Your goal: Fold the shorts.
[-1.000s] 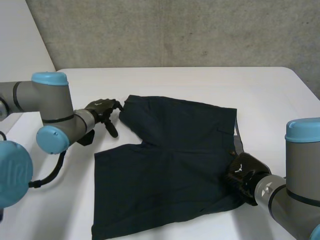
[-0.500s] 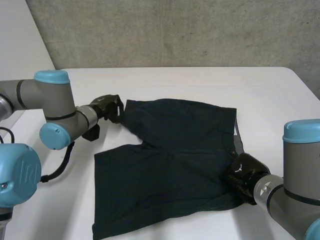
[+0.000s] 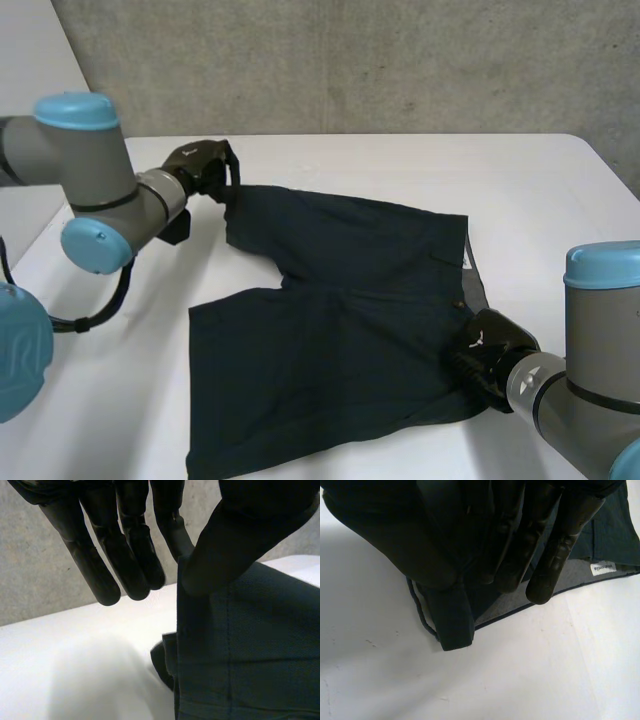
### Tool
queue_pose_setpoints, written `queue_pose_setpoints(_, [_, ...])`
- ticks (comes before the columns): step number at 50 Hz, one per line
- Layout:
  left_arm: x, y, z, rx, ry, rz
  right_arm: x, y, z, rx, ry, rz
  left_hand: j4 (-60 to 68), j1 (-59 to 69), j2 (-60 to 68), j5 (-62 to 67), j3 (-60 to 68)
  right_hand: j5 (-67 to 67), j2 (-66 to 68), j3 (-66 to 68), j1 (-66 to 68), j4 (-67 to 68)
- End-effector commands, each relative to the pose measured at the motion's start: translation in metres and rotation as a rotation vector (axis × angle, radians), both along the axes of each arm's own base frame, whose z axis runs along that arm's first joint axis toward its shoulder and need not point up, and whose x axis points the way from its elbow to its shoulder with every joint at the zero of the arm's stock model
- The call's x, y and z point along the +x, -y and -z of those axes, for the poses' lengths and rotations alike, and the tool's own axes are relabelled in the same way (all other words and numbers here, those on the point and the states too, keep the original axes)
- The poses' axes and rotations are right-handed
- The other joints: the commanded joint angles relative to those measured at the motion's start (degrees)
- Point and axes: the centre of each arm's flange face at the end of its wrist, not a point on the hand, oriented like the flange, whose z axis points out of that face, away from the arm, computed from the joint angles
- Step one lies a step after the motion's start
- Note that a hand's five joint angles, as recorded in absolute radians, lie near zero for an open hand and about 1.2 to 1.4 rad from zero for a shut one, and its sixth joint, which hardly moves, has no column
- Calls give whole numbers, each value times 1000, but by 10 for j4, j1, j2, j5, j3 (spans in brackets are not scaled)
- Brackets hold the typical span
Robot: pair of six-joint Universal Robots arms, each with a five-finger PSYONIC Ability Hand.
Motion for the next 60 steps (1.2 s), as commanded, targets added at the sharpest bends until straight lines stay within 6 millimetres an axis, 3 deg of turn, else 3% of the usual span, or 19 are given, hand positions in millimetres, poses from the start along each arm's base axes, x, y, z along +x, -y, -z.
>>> queue_pose_setpoints(1, [-11, -2, 38, 22, 68, 17, 0, -1, 4, 13, -7, 0, -311, -271, -312, -292, -308, 132, 118, 110, 227, 116])
queue_pose_setpoints(7, [-7, -7, 42, 39, 108, 8, 0, -2, 7, 21, -11, -4, -314, -274, -315, -296, -312, 132, 118, 110, 227, 116])
queue_pose_setpoints(11, [2, -11, 30, 42, 114, -22, 1, -2, 7, 23, -11, -5, -316, -276, -317, -297, -313, 132, 118, 110, 227, 116])
queue_pose_setpoints(19, [37, -15, 23, 92, 132, -105, 0, -4, 8, 27, -13, -7, -312, -272, -313, -294, -310, 132, 118, 110, 227, 116])
queue_pose_setpoints(27, [60, -30, 39, 216, 152, -141, 1, -4, 8, 25, -13, -8, -311, -271, -312, -292, -308, 132, 118, 110, 227, 116])
queue_pose_setpoints(34, [58, -42, 55, 283, 168, -120, 1, -4, 11, 24, -14, -10, -312, -272, -313, -294, -310, 132, 118, 110, 227, 116])
queue_pose_setpoints(49, [47, -32, 63, 268, 142, -111, 1, -5, 13, 31, -18, -10, -299, -259, -300, -281, -297, 132, 118, 110, 227, 116])
queue_pose_setpoints(56, [41, -36, 64, 281, 112, -109, 0, -6, 14, 36, -20, -10, -232, -192, -233, -213, -229, 132, 118, 110, 227, 116])
queue_pose_setpoints(60, [38, -37, 65, 283, 109, -104, 0, -6, 15, 41, -23, -8, -94, -54, -95, -76, -92, 132, 118, 110, 227, 116])
